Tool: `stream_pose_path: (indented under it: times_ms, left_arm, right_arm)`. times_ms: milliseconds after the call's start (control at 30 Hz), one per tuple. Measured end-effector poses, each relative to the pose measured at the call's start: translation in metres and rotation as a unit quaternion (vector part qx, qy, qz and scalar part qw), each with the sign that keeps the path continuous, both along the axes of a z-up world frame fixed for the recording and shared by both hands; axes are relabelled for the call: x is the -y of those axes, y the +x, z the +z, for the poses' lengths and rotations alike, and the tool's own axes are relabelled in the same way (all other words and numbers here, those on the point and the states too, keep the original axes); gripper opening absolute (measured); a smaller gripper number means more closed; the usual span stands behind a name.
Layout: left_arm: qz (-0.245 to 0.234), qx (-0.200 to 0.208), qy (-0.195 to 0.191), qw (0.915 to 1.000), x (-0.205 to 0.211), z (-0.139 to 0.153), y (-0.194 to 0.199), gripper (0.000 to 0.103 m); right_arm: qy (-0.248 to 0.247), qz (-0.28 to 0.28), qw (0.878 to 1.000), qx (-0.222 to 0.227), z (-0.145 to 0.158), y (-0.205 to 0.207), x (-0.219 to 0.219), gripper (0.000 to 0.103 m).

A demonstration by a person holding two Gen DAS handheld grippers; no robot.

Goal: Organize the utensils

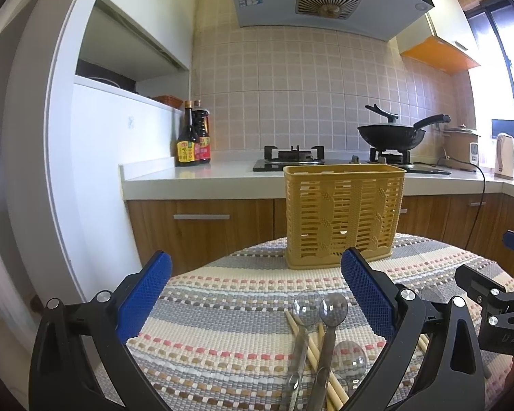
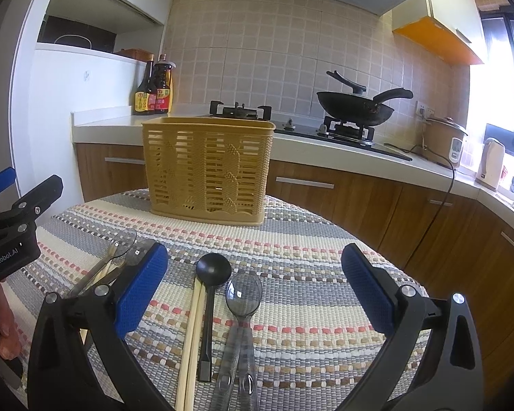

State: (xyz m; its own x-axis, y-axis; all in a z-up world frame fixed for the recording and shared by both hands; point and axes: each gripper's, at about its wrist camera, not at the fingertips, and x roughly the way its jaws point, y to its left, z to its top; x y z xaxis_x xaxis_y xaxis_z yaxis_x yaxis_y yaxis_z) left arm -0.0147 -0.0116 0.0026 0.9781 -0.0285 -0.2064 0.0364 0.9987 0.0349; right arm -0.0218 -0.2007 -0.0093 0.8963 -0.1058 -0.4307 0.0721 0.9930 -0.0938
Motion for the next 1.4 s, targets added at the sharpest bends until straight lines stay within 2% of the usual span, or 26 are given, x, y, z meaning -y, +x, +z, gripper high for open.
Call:
stream_pose_path:
  times_ms: [1400]
  left_arm:
    - [-0.008,-0.004,0.002,1.0000,0.0047,-0.0019,0.0005,0.096]
  right_arm:
    - [0.017,-0.008,1.000,-0.009,-0.0008,0.0033,0.0074,0.097]
